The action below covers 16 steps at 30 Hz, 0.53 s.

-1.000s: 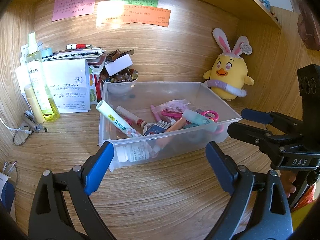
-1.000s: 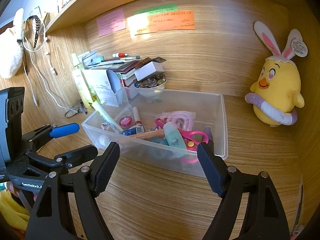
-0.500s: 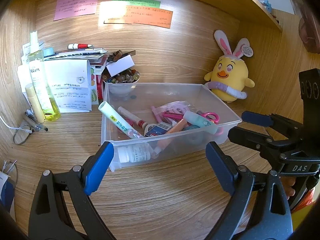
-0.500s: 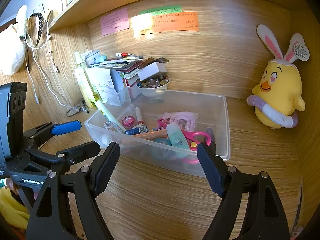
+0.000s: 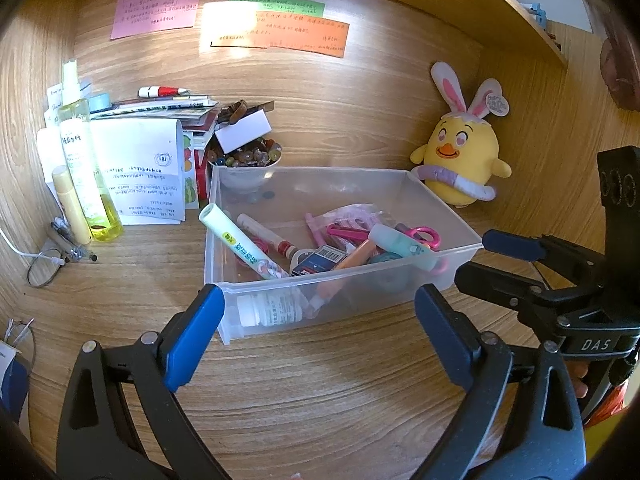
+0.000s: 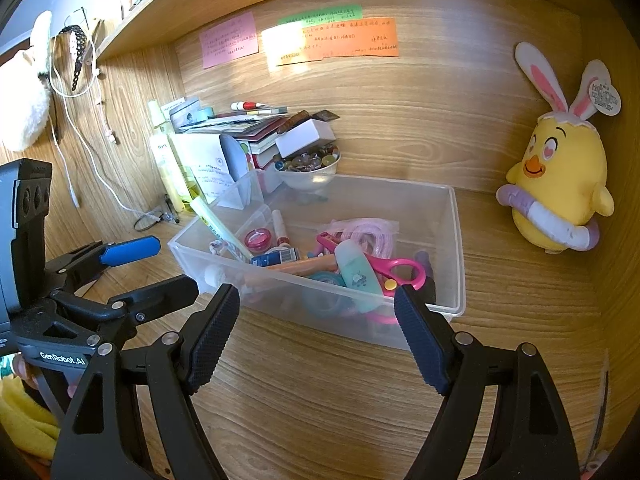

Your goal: Organize objects

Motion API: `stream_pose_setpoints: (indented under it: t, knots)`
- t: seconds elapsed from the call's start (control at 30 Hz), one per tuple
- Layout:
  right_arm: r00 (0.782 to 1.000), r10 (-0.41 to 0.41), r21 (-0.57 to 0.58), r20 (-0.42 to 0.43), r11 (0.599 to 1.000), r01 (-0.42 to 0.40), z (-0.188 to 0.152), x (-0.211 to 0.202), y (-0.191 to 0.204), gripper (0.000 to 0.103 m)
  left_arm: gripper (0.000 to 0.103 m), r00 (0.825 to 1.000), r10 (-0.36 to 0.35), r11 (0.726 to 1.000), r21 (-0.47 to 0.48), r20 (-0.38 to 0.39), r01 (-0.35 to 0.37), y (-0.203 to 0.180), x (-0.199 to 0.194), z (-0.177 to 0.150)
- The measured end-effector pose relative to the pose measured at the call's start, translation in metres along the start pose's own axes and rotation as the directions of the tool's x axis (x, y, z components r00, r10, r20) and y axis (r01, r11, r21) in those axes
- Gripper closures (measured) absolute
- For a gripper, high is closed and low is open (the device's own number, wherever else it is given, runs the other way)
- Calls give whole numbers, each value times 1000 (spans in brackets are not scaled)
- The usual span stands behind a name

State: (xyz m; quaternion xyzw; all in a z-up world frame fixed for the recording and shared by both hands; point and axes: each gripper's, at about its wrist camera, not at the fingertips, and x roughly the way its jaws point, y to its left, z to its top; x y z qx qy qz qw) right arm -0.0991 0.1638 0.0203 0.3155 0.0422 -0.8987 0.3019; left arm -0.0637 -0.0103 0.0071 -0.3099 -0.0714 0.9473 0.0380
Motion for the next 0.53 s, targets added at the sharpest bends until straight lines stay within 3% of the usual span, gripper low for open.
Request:
stream_pose_setpoints:
  t: [0.53]
  knots:
    - [1000, 3, 10, -6, 1000, -3, -1, 0, 0, 25, 6, 1000, -7, 1000, 21, 21, 7, -5, -4, 0]
